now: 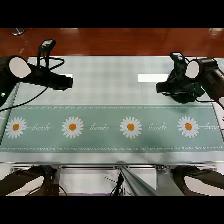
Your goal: Fold the shirts.
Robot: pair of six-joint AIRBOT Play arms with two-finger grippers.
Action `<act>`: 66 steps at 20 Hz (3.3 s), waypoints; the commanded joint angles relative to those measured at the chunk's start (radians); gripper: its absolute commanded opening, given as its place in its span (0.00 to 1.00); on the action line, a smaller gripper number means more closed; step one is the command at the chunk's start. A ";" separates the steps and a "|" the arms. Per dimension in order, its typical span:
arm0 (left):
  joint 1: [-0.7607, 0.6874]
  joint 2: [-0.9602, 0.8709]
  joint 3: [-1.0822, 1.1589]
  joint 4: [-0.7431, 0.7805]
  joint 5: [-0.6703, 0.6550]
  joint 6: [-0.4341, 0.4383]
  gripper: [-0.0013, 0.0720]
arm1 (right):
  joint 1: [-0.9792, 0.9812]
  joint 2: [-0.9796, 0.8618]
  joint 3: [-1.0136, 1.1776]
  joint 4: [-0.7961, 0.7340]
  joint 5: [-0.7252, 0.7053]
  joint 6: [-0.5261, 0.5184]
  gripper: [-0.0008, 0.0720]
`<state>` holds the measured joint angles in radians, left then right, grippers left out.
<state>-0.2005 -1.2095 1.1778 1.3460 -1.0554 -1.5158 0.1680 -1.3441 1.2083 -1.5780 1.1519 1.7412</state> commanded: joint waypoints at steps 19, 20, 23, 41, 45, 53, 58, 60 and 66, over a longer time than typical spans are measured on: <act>0.001 -0.001 0.000 0.000 0.065 0.001 0.05 | 0.001 -0.001 0.000 -0.063 -0.237 -0.006 0.05; 0.001 -0.001 0.000 0.001 0.097 0.003 0.05 | 0.001 -0.001 0.000 -0.147 -0.314 0.000 0.05; -0.005 -0.004 0.000 -0.002 0.213 0.003 0.06 | -0.045 -0.024 0.000 -0.375 -0.531 0.193 0.88; 0.007 -0.146 0.000 0.005 0.137 -0.042 0.98 | -0.460 -0.251 0.000 -0.035 -0.277 -0.016 0.73; 0.018 -0.128 0.002 0.088 -0.045 0.004 0.98 | -0.459 -0.213 0.053 0.189 -0.267 -0.188 0.05; 0.083 0.177 -0.104 -0.004 -0.140 0.004 0.98 | -0.459 0.208 0.362 0.430 -0.259 -0.302 0.04; 0.025 0.476 -0.339 -0.163 -0.055 0.004 0.98 | -0.459 0.404 0.497 0.563 -0.184 -0.412 0.04; 0.013 0.542 -0.395 -0.166 -0.048 0.003 0.98 | -0.459 0.420 0.586 0.604 -0.126 -0.426 0.04; 0.015 0.556 -0.474 -0.155 0.065 -0.032 0.98 | -0.459 0.423 0.747 0.834 0.074 -0.444 0.04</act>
<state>-0.1829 -0.6662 0.7422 1.1973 -1.0462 -1.5215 -0.2905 -0.9314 1.9018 -0.8883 1.1042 1.3144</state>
